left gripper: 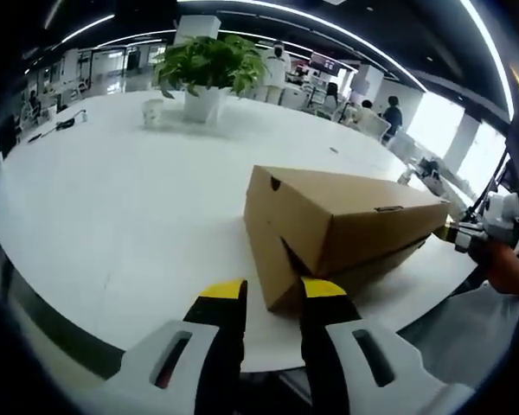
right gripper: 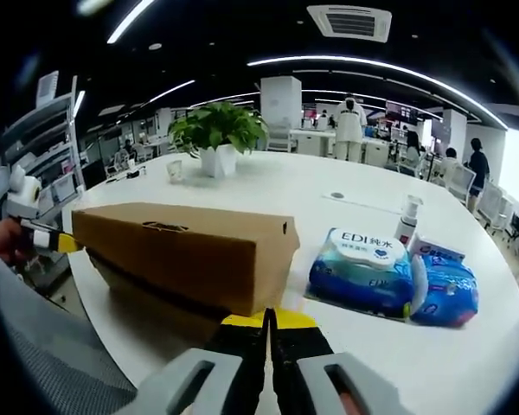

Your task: Operate the shoe box by opening the lid, removing the specified soft item, and placing it in the target area until the item is outside and the box remains undamaged.

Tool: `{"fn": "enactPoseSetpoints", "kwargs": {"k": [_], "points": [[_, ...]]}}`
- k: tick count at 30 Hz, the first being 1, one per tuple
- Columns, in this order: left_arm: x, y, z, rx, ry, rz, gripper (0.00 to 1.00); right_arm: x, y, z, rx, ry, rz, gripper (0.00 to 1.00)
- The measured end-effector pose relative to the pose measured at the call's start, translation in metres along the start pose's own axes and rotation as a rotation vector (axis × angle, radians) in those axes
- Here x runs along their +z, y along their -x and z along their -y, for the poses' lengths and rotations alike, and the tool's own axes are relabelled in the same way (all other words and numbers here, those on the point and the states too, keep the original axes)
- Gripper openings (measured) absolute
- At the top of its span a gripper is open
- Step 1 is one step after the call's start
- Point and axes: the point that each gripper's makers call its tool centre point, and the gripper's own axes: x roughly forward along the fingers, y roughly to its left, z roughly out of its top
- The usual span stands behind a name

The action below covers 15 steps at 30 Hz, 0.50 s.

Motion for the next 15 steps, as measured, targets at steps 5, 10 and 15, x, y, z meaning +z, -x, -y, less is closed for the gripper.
{"fn": "enactPoseSetpoints", "kwargs": {"k": [5,10,15], "points": [[-0.0009,0.0005,-0.0007,-0.003,0.004,-0.001,0.23,-0.0025,-0.0002,0.001,-0.002,-0.003,-0.005,0.0],[-0.004,0.0001,-0.0017,-0.007,0.018,-0.006,0.23,-0.0055,-0.0017,0.0021,-0.001,-0.007,-0.015,0.0],[-0.0055,-0.0002,-0.0012,-0.01,0.03,-0.008,0.22,-0.0087,-0.003,0.0024,0.001,-0.007,-0.024,0.0]]}}
